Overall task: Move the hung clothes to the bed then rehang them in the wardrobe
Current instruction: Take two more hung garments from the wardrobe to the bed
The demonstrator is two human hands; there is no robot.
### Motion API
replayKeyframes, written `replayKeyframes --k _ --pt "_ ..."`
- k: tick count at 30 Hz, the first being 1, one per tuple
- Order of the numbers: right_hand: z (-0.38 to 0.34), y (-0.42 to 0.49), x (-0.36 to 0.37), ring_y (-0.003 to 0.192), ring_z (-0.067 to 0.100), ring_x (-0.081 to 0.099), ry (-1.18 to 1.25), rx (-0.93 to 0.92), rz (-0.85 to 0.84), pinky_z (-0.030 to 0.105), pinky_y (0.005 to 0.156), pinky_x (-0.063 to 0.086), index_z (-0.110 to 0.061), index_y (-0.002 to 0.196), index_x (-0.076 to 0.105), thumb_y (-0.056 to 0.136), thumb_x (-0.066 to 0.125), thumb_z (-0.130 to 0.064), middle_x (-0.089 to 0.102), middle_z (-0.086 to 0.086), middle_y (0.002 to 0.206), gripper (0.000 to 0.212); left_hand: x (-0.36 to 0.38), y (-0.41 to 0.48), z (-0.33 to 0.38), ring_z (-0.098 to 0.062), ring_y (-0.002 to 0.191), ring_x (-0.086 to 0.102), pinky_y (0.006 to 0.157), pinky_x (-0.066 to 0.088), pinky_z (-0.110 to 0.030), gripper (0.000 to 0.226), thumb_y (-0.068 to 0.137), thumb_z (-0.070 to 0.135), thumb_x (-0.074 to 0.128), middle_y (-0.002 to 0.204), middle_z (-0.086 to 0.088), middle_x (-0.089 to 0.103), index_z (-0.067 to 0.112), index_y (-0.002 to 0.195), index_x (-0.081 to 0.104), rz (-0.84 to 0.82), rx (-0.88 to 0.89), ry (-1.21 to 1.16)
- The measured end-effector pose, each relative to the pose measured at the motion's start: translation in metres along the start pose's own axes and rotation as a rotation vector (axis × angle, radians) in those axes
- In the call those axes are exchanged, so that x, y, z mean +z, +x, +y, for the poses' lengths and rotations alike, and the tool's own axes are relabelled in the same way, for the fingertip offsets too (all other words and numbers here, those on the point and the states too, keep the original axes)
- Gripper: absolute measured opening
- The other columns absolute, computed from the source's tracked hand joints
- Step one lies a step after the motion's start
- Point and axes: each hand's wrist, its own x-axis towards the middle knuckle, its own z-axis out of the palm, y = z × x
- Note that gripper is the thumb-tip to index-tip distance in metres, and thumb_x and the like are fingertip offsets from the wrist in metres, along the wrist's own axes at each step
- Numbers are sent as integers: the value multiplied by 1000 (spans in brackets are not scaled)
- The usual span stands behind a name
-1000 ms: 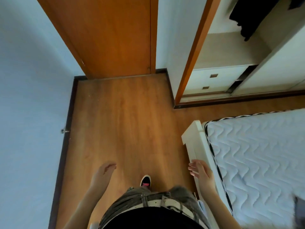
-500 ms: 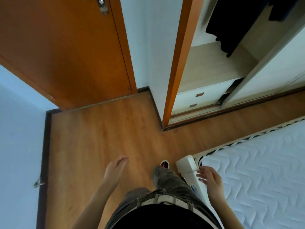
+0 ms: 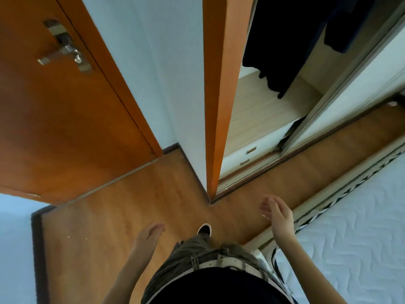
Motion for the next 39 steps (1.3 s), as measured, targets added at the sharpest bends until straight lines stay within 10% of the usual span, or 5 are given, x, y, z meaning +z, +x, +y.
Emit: replayKeyframes --k 14,28,32,39 --pt "16 24 -96 78 30 66 244 118 466 34 70 55 1 98 64 99 40 -3 68 23 88 24 144 107 193 -3 102 61 89 49 -24 19 100 27 47 105 13 67 36 100 63 -505 385 463" --pt "-71 258 -241 80 33 67 91 30 218 43 75 54 -7 94 67 100 44 -8 69 14 80 24 296 160 326 -27 96 66 91 53 -40 22 90 29 52 91 -6 71 17 91 71 -141 361 91" --pt "-143 321 -240 77 27 68 54 -113 31 35 71 56 -7 96 67 100 44 -6 70 12 80 24 297 157 367 -20 100 66 80 54 -17 21 85 33 60 89 4 73 17 93 70 -29 379 -54" --pt "-340 400 -205 87 32 66 52 -548 -163 39 81 55 -8 101 67 101 41 -7 68 19 90 26 260 168 520 -17 102 67 96 48 -36 24 77 44 59 99 3 73 33 91 74 134 717 -186"
